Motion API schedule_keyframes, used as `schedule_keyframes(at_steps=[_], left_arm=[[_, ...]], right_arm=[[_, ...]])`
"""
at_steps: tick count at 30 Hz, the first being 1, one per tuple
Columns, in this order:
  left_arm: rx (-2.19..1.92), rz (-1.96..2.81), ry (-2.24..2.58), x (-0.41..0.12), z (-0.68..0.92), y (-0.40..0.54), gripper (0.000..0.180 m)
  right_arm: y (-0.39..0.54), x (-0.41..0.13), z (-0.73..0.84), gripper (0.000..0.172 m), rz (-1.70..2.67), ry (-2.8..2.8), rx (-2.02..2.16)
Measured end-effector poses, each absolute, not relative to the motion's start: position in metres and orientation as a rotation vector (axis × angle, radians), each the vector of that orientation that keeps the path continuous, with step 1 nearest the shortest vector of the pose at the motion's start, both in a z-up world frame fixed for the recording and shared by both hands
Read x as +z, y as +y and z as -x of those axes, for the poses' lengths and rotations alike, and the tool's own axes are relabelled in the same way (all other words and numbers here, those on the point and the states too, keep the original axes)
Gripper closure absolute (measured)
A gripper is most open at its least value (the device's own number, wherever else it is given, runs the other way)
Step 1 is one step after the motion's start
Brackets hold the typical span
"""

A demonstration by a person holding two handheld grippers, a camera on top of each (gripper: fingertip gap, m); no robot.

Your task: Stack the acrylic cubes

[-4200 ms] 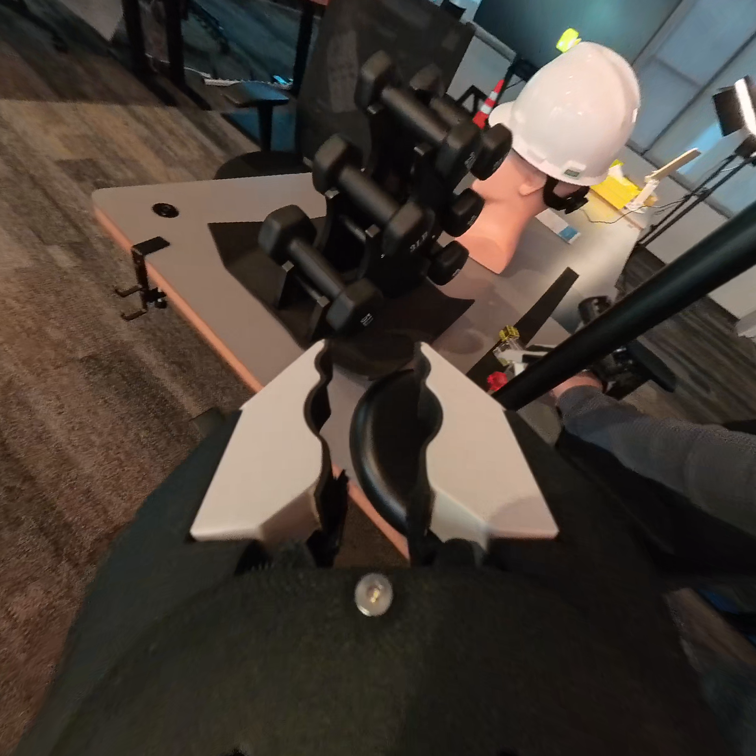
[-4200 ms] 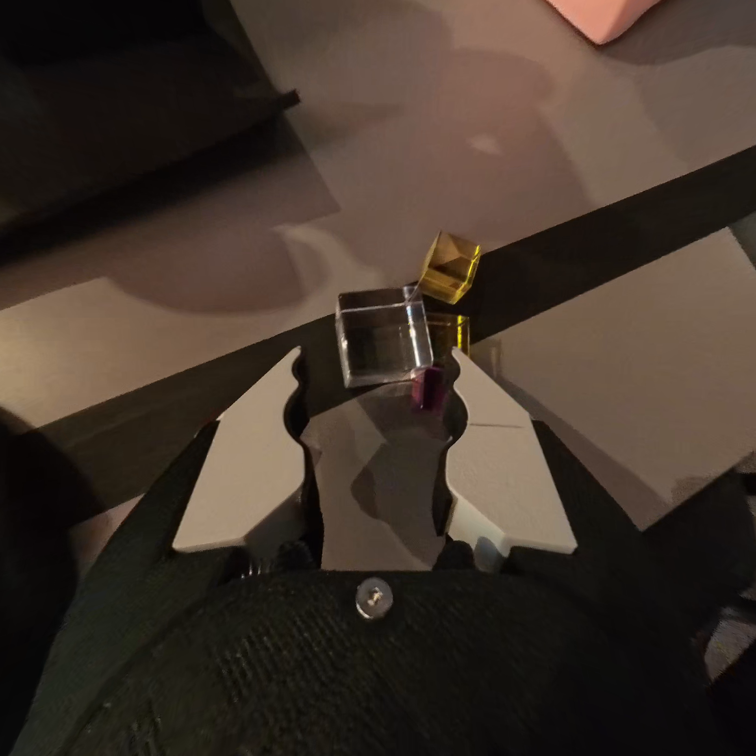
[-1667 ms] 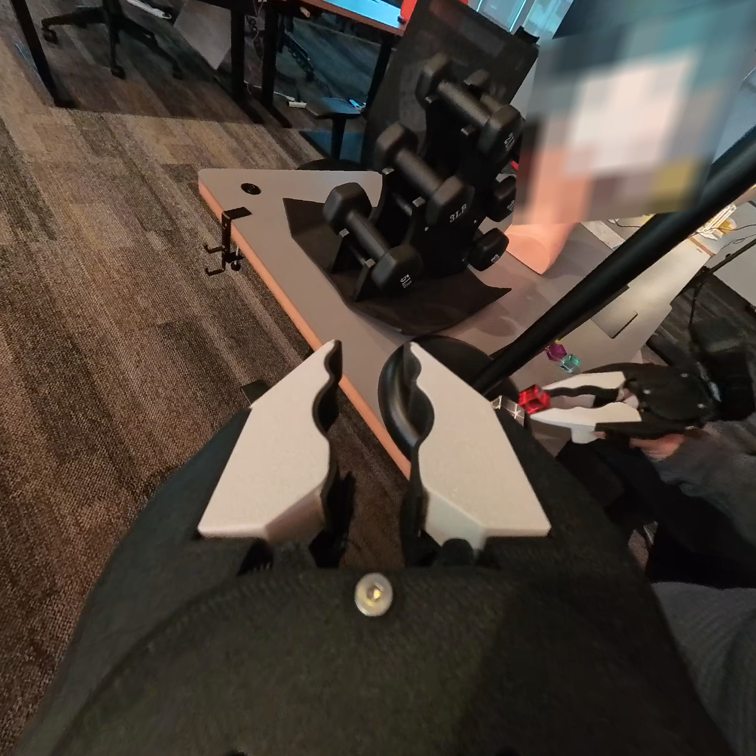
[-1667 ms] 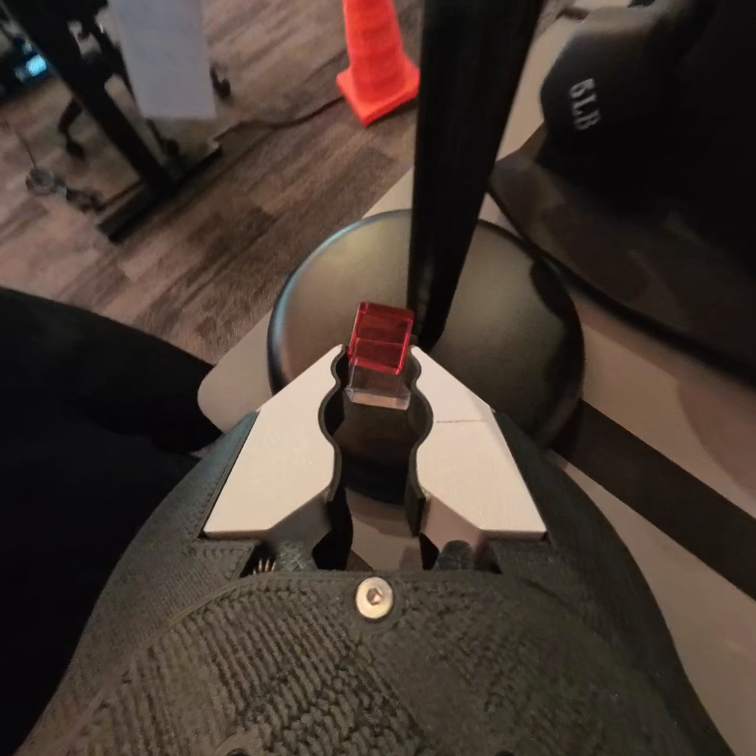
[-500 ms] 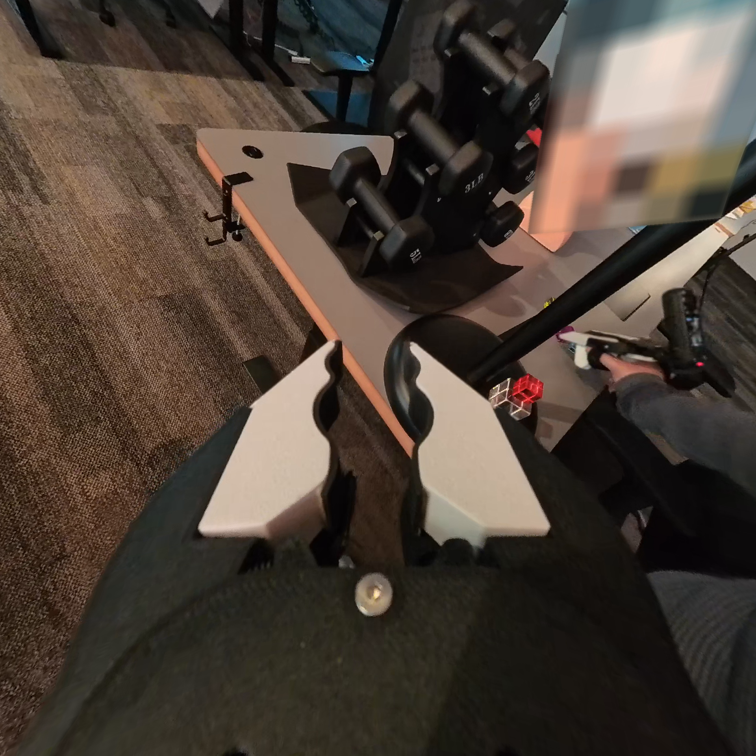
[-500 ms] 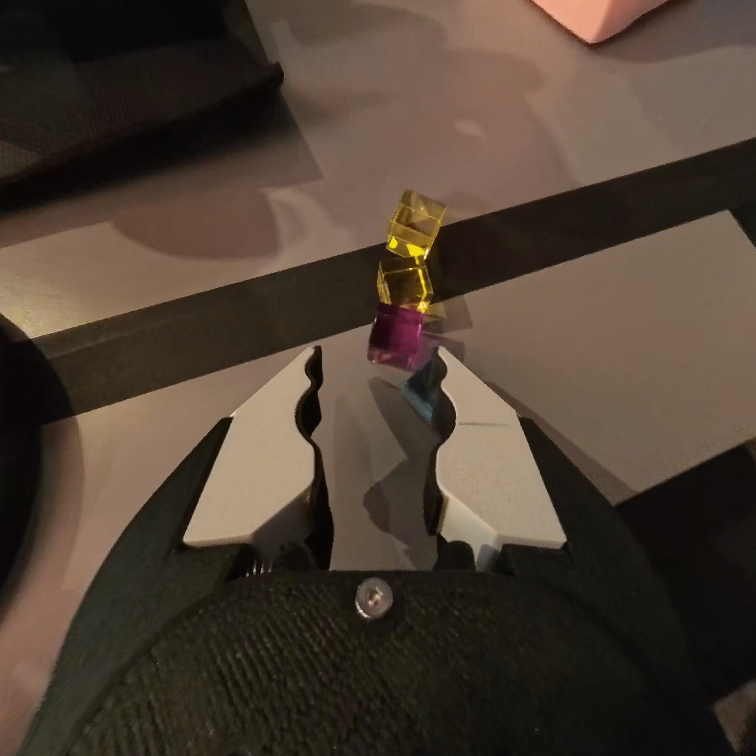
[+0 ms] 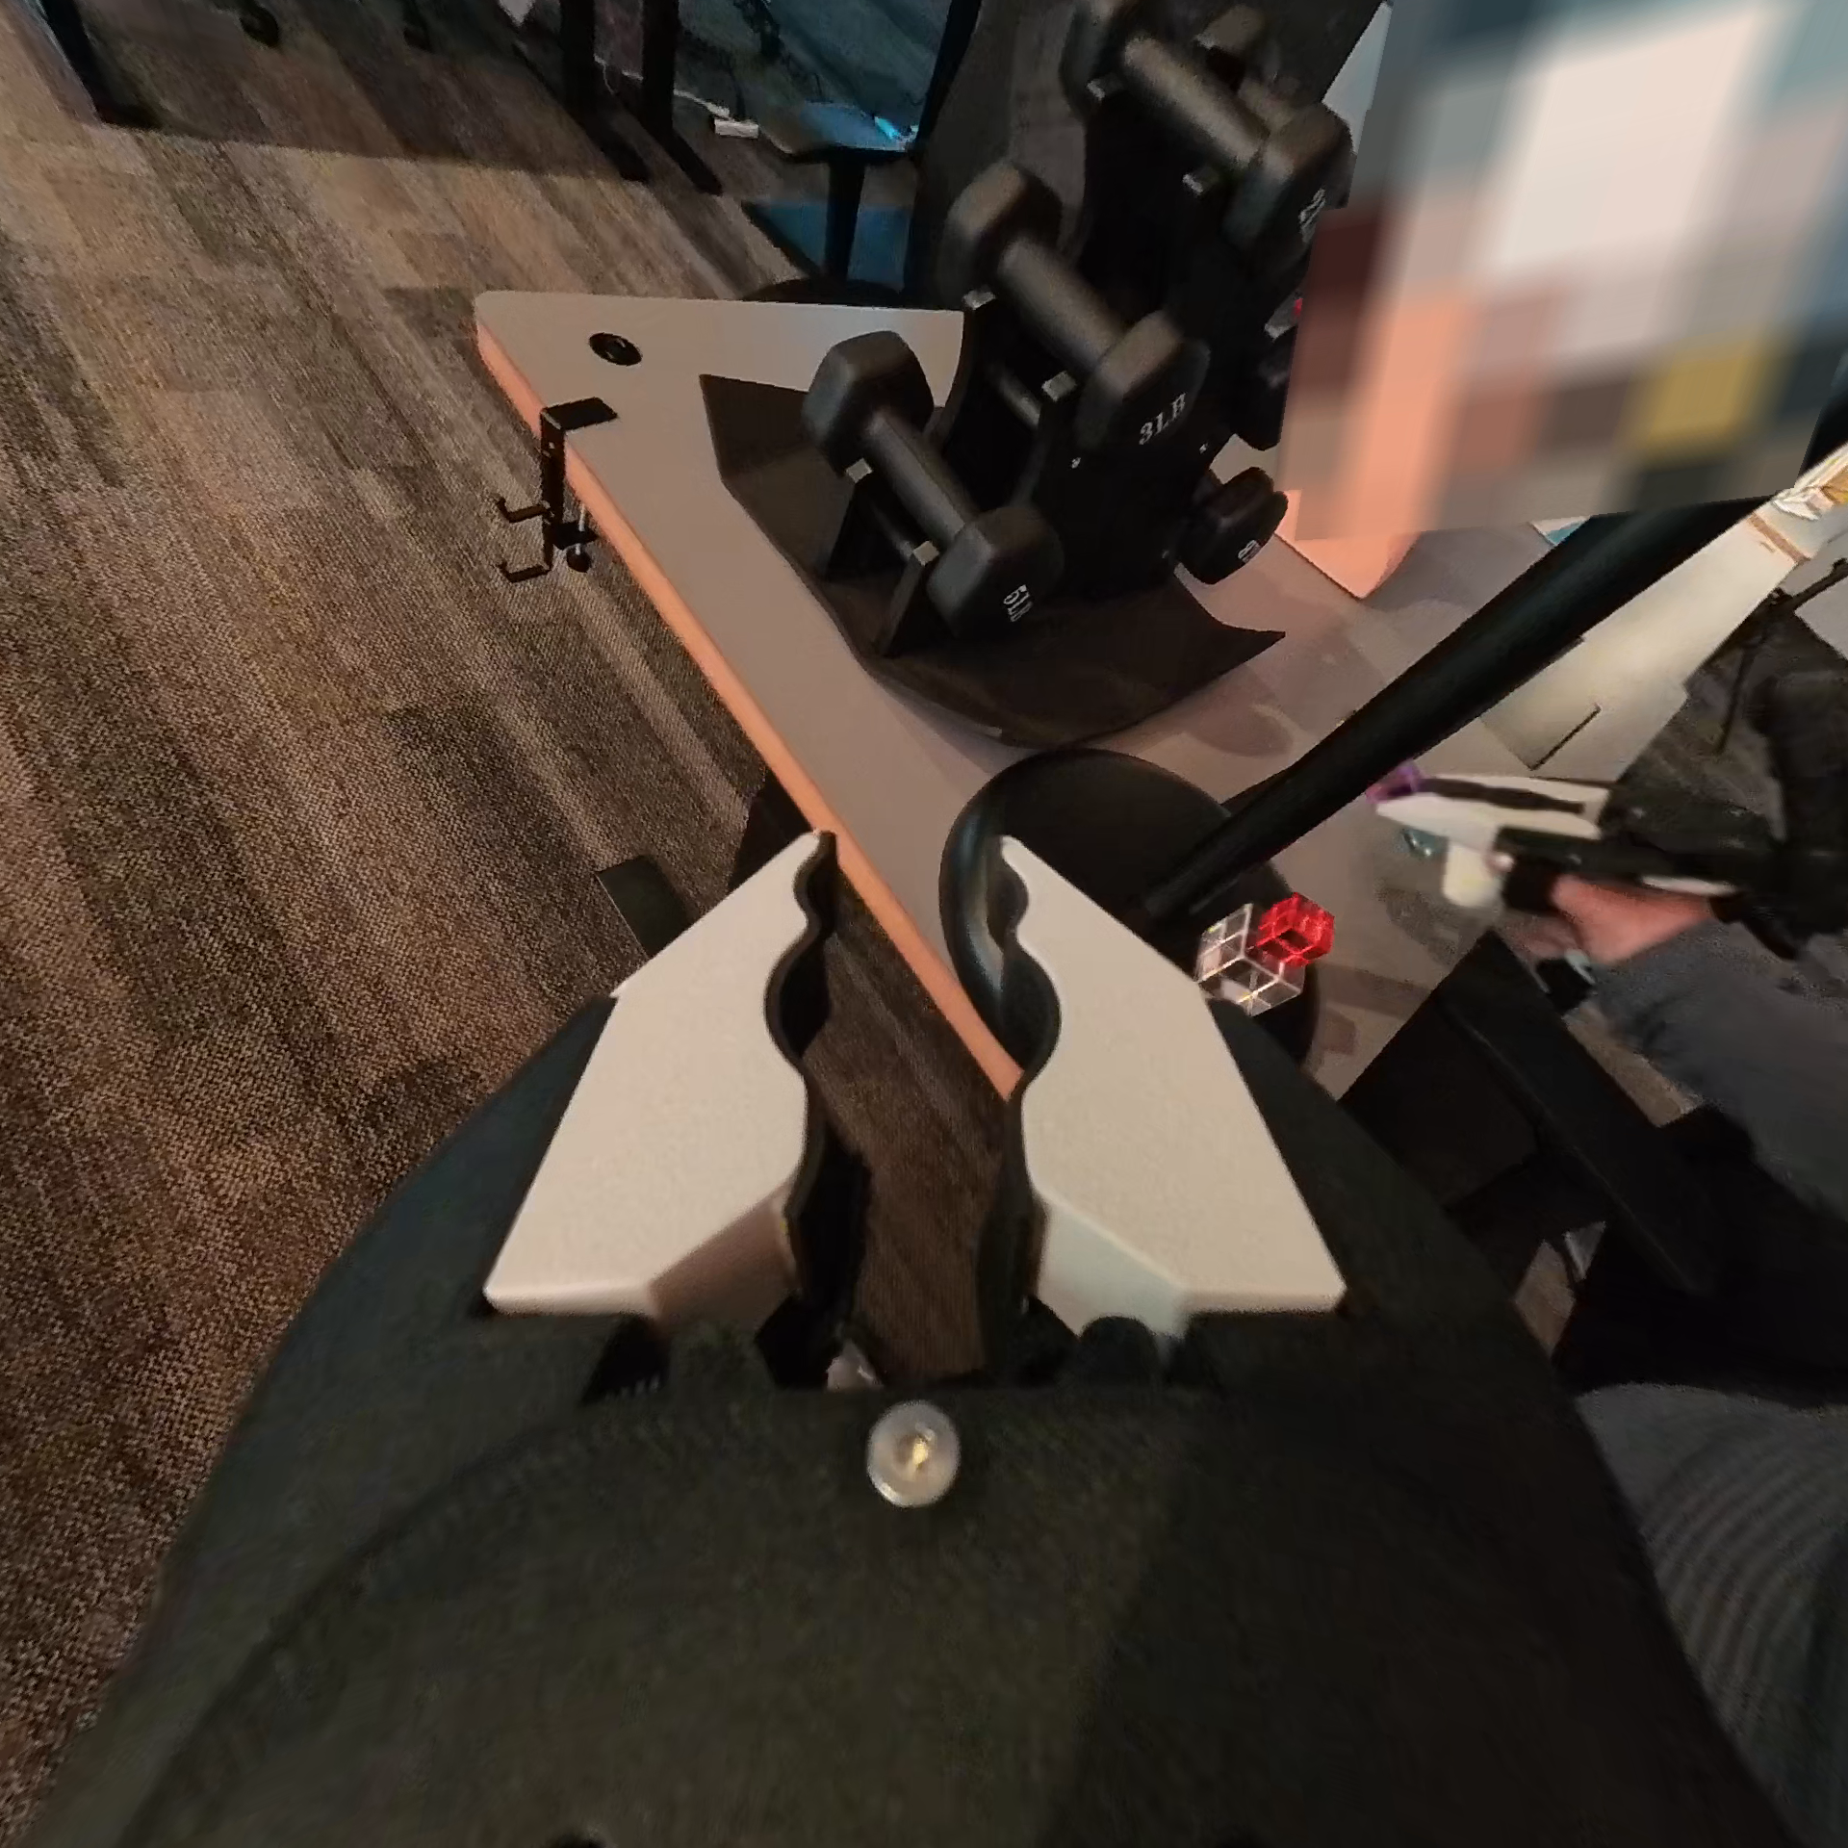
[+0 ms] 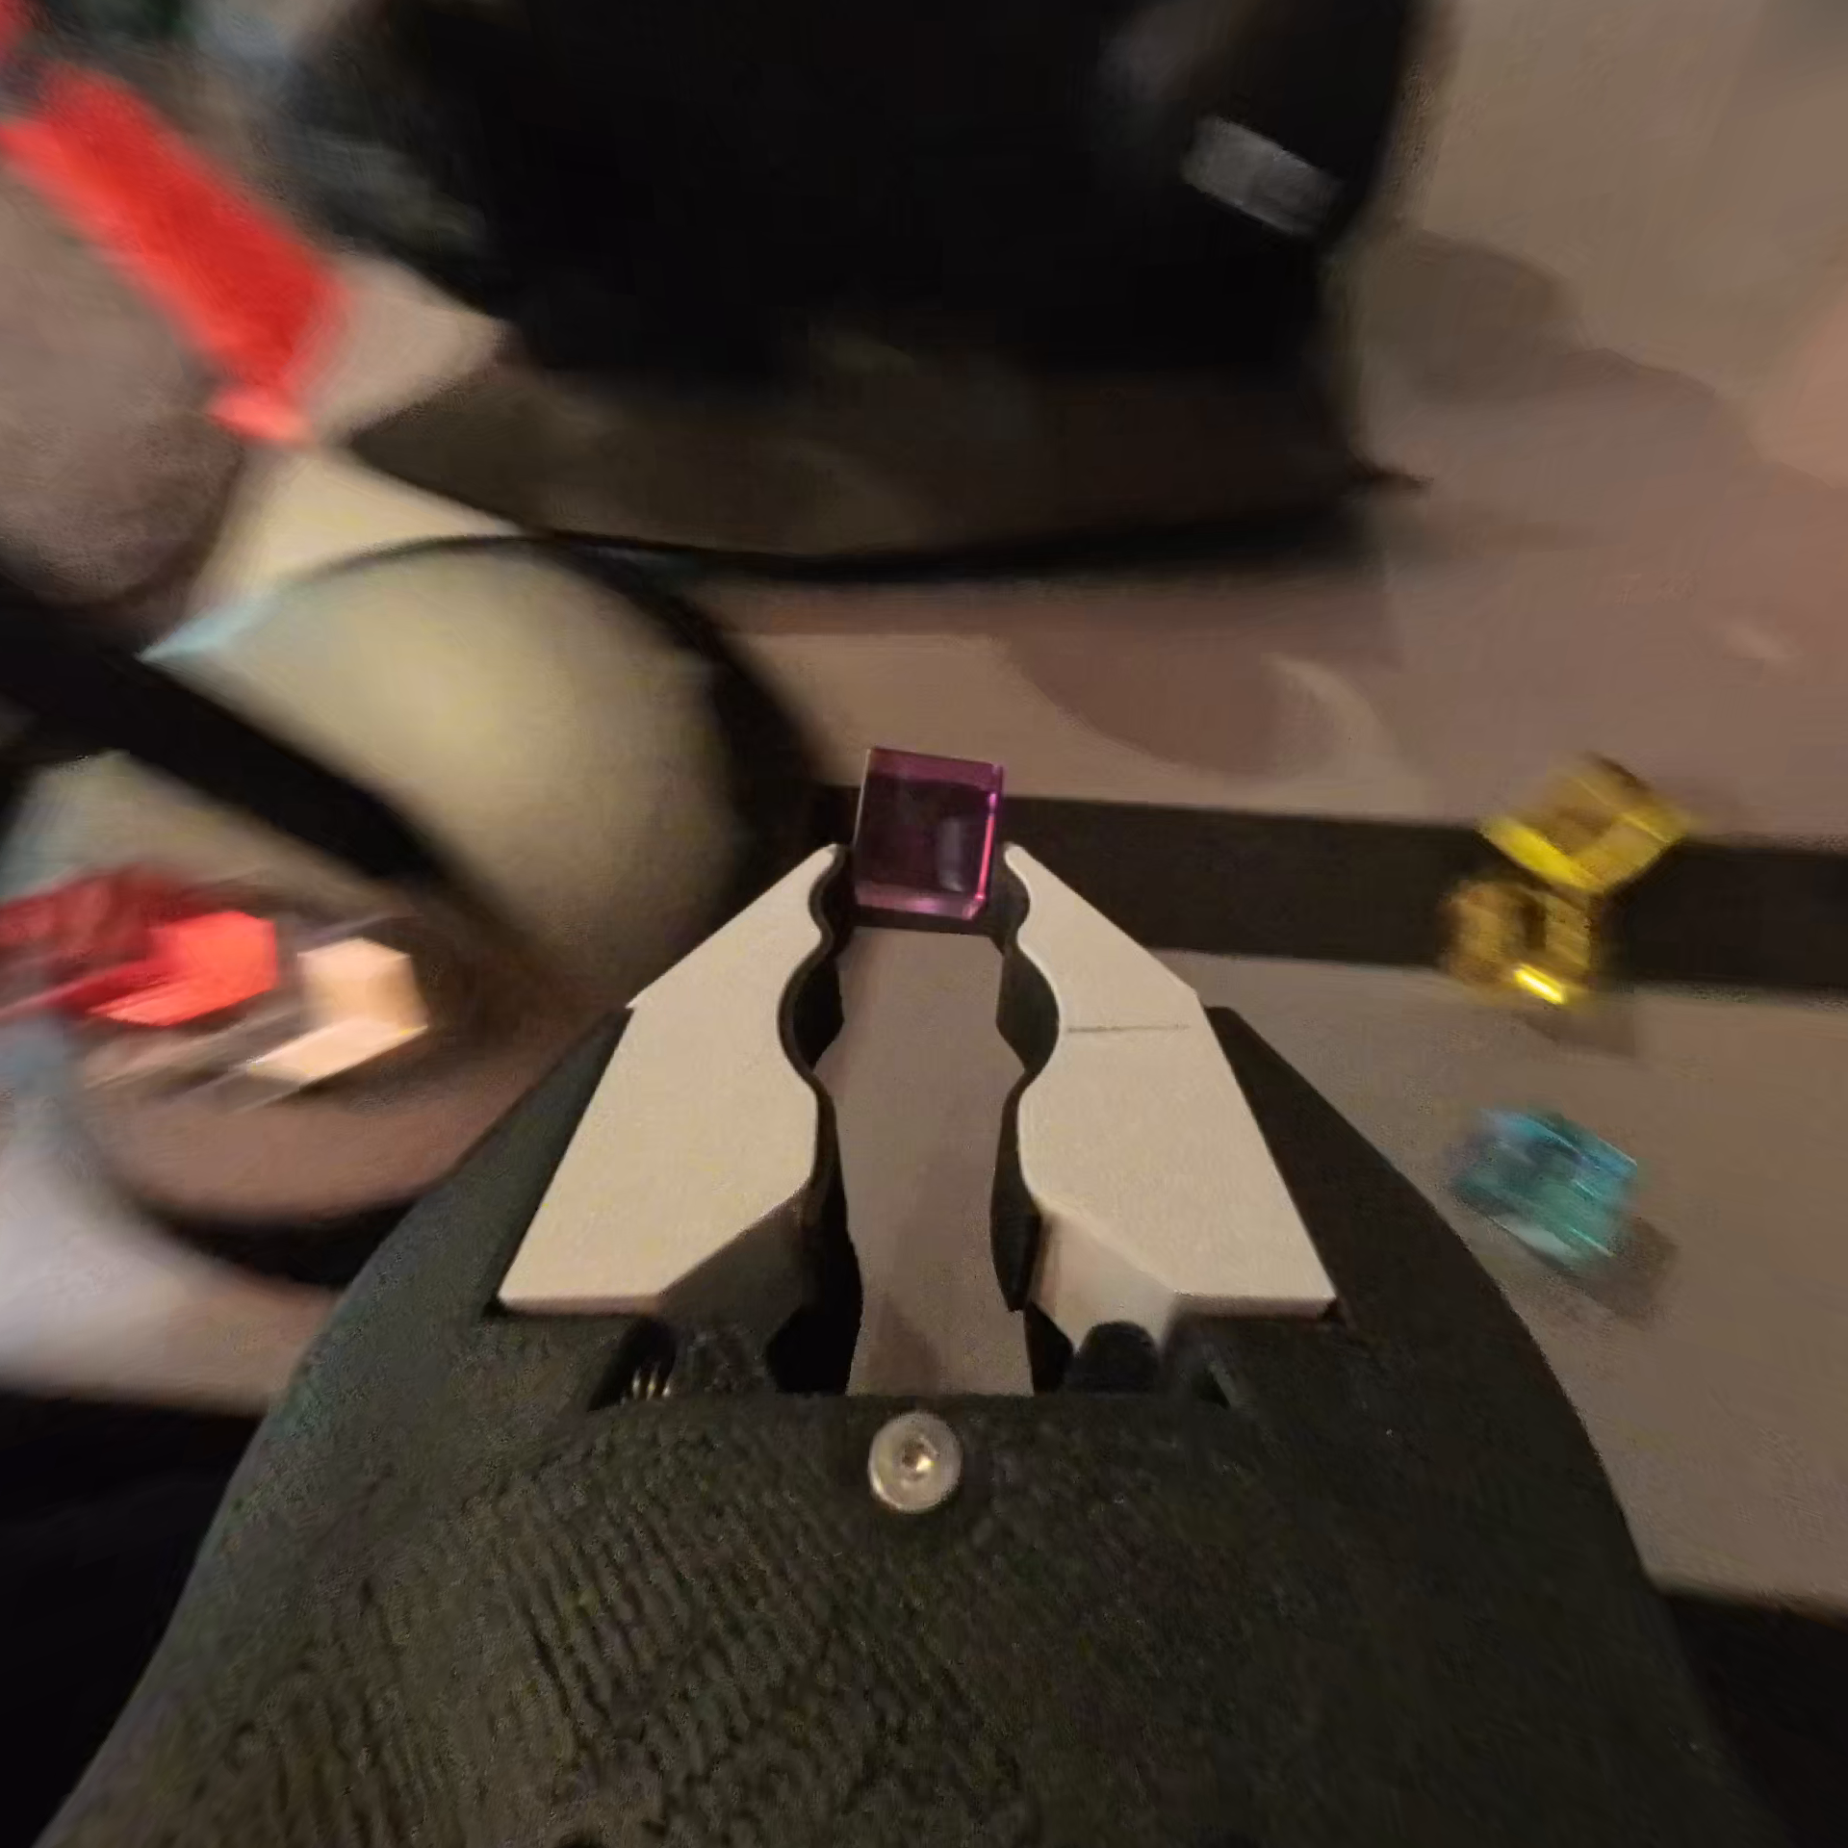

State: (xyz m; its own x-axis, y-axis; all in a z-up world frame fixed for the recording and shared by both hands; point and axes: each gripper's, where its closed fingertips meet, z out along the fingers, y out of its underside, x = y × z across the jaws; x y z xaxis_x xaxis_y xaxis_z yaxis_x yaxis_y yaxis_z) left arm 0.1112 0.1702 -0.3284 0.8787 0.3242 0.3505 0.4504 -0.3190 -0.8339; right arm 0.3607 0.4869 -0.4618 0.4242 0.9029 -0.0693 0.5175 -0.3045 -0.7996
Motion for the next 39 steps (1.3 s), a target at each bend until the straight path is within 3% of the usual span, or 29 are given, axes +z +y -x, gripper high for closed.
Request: schedule_keyframes(at_steps=[7, 24, 27, 29, 32, 35, 39], left_arm=[[-0.178, 1.886, -0.600, -0.330, -0.110, 0.170, 0.152], [-0.172, 1.875, -0.605, -0.328, -0.105, 0.163, 0.152], [-0.172, 1.874, -0.610, -0.327, -0.104, 0.163, 0.152], [-0.164, 1.872, -0.611, -0.327, -0.103, 0.162, 0.152], [-0.155, 1.868, -0.619, -0.326, -0.100, 0.159, 0.152], [-0.163, 1.867, -0.633, -0.328, -0.098, 0.158, 0.152], [-0.184, 1.887, -0.631, -0.333, -0.101, 0.161, 0.152]], right_arm=[[0.357, -0.425, -0.317, 0.146, 1.750, -1.623, 0.822], [0.349, -0.448, -0.308, 0.146, 1.757, -1.789, 0.738], [0.350, -0.435, -0.310, 0.109, 1.739, -1.714, 0.825], [0.371, -0.419, -0.318, 0.100, 1.740, -1.527, 0.881], [0.464, -0.423, -0.372, 0.101, 1.858, -1.001, 0.681], [0.544, -0.467, -0.451, 0.102, 2.061, -0.659, 0.338], [0.585, -0.514, -0.483, 0.102, 2.225, -0.598, 0.181]])
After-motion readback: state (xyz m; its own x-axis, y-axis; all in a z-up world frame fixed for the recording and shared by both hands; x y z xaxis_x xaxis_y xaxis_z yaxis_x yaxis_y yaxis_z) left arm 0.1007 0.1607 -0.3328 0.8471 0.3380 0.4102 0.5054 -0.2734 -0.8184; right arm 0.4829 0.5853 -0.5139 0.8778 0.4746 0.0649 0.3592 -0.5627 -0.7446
